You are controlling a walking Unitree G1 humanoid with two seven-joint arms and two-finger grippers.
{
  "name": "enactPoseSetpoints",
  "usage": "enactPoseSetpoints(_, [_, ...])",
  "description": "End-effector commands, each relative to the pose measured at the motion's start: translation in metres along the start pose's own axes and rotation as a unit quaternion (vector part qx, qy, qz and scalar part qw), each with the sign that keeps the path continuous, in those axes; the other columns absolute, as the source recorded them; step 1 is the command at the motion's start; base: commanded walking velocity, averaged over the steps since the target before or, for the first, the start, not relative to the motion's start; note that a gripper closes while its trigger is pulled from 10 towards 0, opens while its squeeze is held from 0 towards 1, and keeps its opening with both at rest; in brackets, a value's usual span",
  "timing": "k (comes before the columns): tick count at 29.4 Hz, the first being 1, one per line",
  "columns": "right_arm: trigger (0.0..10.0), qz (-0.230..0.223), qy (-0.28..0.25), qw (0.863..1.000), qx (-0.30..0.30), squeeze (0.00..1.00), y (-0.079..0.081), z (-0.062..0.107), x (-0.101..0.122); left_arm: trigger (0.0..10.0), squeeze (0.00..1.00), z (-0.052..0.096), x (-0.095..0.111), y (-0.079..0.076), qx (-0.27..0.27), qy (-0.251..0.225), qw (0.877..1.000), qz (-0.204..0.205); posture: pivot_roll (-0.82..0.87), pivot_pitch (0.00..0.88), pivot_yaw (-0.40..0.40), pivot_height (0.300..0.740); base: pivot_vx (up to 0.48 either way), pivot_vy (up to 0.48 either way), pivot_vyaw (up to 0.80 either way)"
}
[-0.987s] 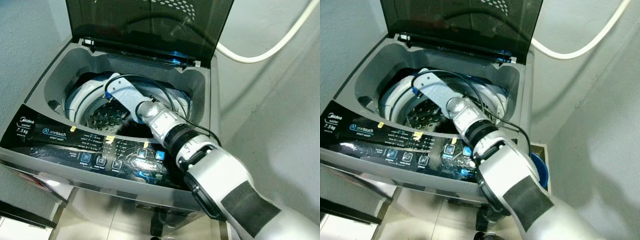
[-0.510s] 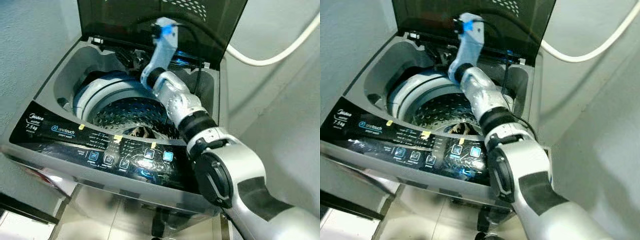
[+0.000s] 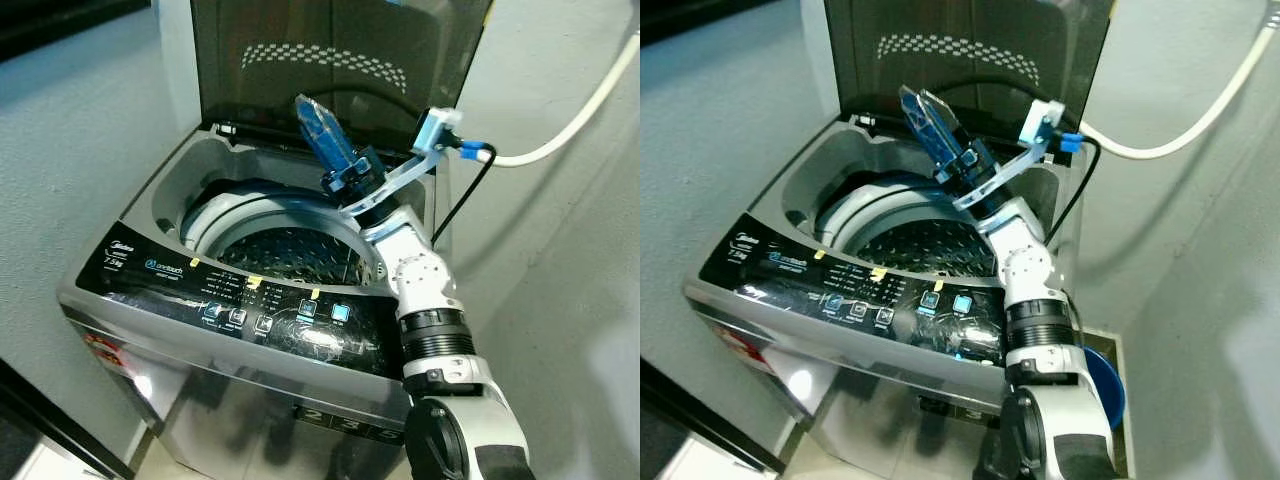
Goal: Clothes washing
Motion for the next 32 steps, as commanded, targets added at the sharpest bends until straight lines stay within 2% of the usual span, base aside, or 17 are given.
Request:
enactPoseSetpoints(1, [10.0,-0.008,0.001,1.000,0.015,0.00,0.004,0.002,-0.002,10.0,0.00,0.000,-0.001,-0.009,-0.020,0.007,1.000,-0.008,0.19,0.000,-0.047,0.740,0.000,0.000,0.00])
enactPoseSetpoints(4, [10.0,-0.012,0.029,0.998,0.046,0.00,0.014,0.011,-0.010,10.0,0.00,-0.002,0.001,-0.007,-0.020,0.011,1.000,-0.006,0.19,0.000,-0.045,0.740,-0.081,0.000,0.00])
enactPoseSetpoints(6, [10.0,-0.012,0.029,0.998,0.046,0.00,0.014,0.011,-0.010,10.0,0.00,-0.002,0.001,-0.007,-0.020,0.011,1.000,-0.006,0.19,0.000,-0.045,0.740,-0.244,0.000,0.00])
enactPoseSetpoints(15, [10.0,-0.016,0.089,0.995,0.045,0.00,0.019,0.031,-0.026,10.0,0.00,0.001,-0.009,-0.010,-0.022,0.031,0.999,0.001,0.18,0.000,-0.055,0.740,-0.320,0.000,0.00])
enactPoseSetpoints(21, [10.0,-0.016,0.122,0.992,0.032,0.00,0.016,0.042,-0.037,10.0,0.00,0.002,-0.013,-0.010,-0.023,0.038,0.999,0.002,0.19,0.000,-0.063,0.740,-0.326,0.000,0.00])
enactPoseSetpoints(23, [10.0,-0.026,0.139,0.990,0.022,0.00,0.013,0.051,-0.046,10.0,0.00,0.002,-0.016,-0.011,-0.025,0.044,0.999,0.001,0.18,0.000,-0.067,0.740,-0.324,0.000,0.00])
enactPoseSetpoints(25, [10.0,-0.026,0.139,0.990,0.022,0.00,0.013,0.051,-0.046,10.0,0.00,0.002,-0.016,-0.011,-0.025,0.044,0.999,0.001,0.18,0.000,-0.067,0.740,-0.322,0.000,0.00])
enactPoseSetpoints(28, [10.0,-0.032,0.183,0.983,0.006,0.00,0.007,0.071,-0.061,10.0,0.00,0.003,-0.018,-0.014,-0.027,0.049,0.998,-0.001,0.18,0.000,-0.067,0.740,-0.322,0.000,0.00])
enactPoseSetpoints(29, [10.0,-0.032,0.183,0.983,0.006,0.00,0.007,0.071,-0.061,10.0,0.00,0.003,-0.018,-0.014,-0.027,0.049,0.998,-0.001,0.18,0.000,-0.067,0.740,-0.322,0.000,0.00])
enactPoseSetpoints(31, [10.0,-0.035,0.220,0.975,-0.007,0.00,0.003,0.086,-0.073,10.0,0.00,0.003,-0.018,-0.014,-0.028,0.050,0.998,-0.002,0.18,0.000,-0.070,0.740,-0.319,0.000,0.00])
enactPoseSetpoints(32, [10.0,-0.035,0.220,0.975,-0.007,0.00,0.003,0.086,-0.073,10.0,0.00,0.003,-0.018,-0.014,-0.028,0.050,0.998,-0.002,0.18,0.000,-0.070,0.740,-0.319,0.000,0.00])
Point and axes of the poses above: a point about 5 cm out from each wrist's last joint towards the gripper, its own z axis pointing back from the gripper into the wrist, its own x axis along the axis of the wrist's last joint, y = z × x, the point moved 3 cm from there along -z, pointing out of the wrist towards the gripper, and after that the axes turned 2 degrees about -z, right-handed, at the moved point
